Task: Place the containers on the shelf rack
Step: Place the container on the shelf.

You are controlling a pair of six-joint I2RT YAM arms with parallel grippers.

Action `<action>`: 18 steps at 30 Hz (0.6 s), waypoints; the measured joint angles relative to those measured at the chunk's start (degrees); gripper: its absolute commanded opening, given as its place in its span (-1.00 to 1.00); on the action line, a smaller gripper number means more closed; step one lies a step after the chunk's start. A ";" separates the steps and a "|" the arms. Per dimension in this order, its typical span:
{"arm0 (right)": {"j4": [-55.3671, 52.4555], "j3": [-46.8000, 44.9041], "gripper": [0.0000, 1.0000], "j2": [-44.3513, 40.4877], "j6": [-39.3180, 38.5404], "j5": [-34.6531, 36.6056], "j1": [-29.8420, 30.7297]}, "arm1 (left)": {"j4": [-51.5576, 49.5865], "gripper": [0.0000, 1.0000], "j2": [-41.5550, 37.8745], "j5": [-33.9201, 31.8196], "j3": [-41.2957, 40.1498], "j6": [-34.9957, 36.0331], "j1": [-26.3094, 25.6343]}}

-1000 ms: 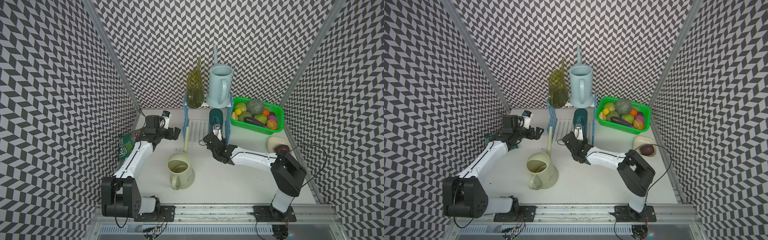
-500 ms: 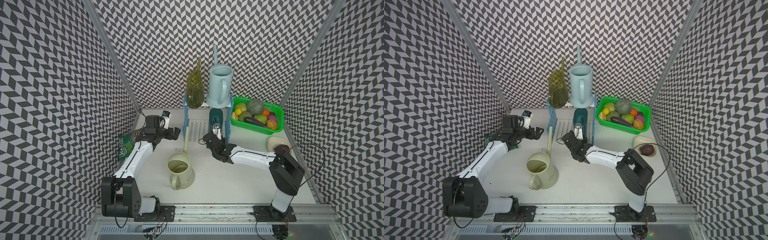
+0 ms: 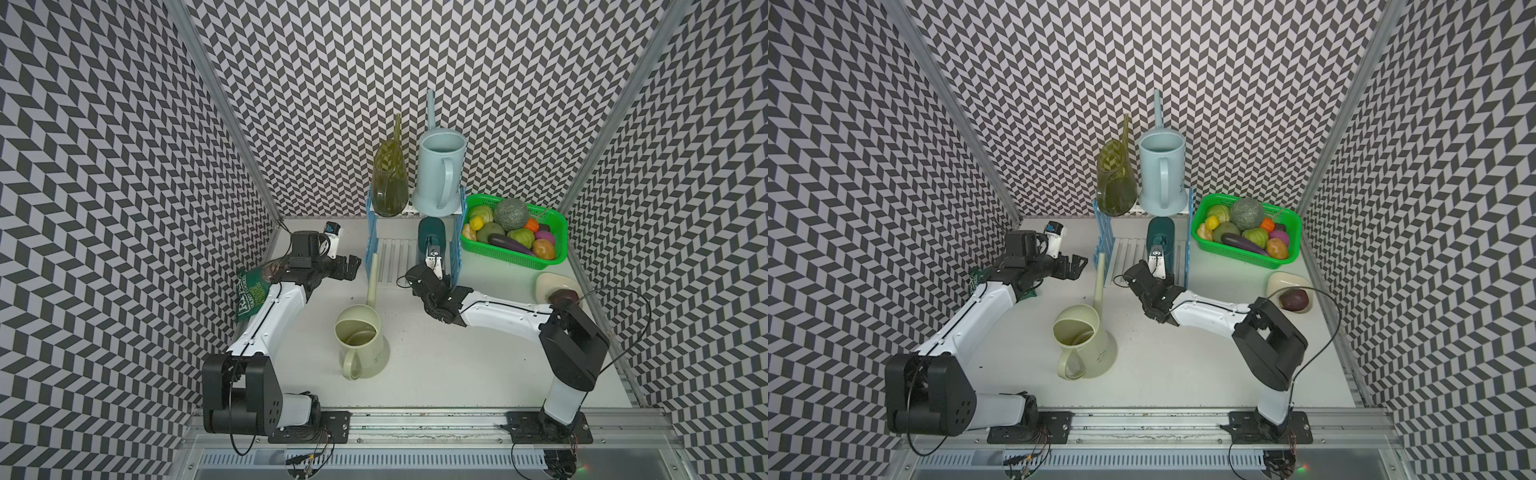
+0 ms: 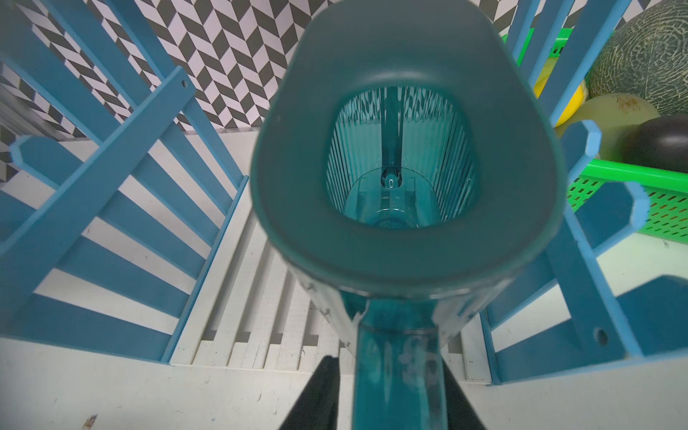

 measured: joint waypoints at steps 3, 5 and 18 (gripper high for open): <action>-0.07 0.20 -0.09 -0.02 0.22 -0.31 0.00 | 0.00 1.00 0.00 0.00 -0.02 0.00 0.00; -0.28 0.33 -0.01 -0.13 0.31 -0.59 0.00 | 0.00 1.00 -0.02 0.00 -0.02 0.02 0.00; -1.09 0.33 0.51 -6.73 0.72 -2.89 0.04 | -2.62 1.00 -2.40 0.00 0.00 0.33 0.09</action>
